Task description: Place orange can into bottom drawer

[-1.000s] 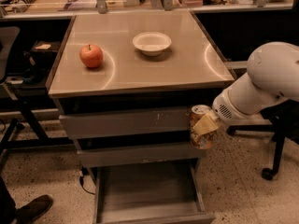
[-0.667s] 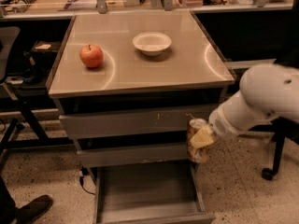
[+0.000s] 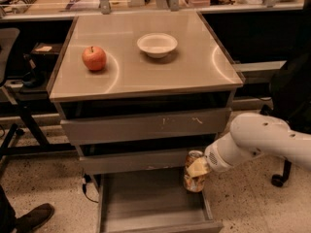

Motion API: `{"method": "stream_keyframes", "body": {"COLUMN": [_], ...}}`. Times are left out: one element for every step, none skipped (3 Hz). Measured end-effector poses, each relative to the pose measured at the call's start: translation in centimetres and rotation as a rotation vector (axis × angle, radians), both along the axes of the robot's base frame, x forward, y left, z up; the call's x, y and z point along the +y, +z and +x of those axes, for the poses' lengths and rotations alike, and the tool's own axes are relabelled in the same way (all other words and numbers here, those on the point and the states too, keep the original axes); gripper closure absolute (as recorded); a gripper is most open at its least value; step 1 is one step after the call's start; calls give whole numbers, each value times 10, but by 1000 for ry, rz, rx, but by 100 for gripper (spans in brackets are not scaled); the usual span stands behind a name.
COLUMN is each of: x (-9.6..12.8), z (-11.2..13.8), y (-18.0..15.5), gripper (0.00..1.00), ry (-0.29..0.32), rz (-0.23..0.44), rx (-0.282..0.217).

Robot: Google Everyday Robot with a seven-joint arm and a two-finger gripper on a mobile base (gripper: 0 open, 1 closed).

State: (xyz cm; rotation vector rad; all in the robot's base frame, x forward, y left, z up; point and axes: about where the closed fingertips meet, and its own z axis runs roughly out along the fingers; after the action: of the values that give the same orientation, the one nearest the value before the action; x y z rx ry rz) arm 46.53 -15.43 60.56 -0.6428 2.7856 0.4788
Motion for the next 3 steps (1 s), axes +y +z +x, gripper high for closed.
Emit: {"method": "stream_keyframes", "body": {"x": [1,6,25], "z": [2,0,-6], "y": [-4,-9,-56], "gripper": [100,100,100], "ry": [-4,-3,-74], "rz": [5,20,72], "rx": [-2,5,55]}}
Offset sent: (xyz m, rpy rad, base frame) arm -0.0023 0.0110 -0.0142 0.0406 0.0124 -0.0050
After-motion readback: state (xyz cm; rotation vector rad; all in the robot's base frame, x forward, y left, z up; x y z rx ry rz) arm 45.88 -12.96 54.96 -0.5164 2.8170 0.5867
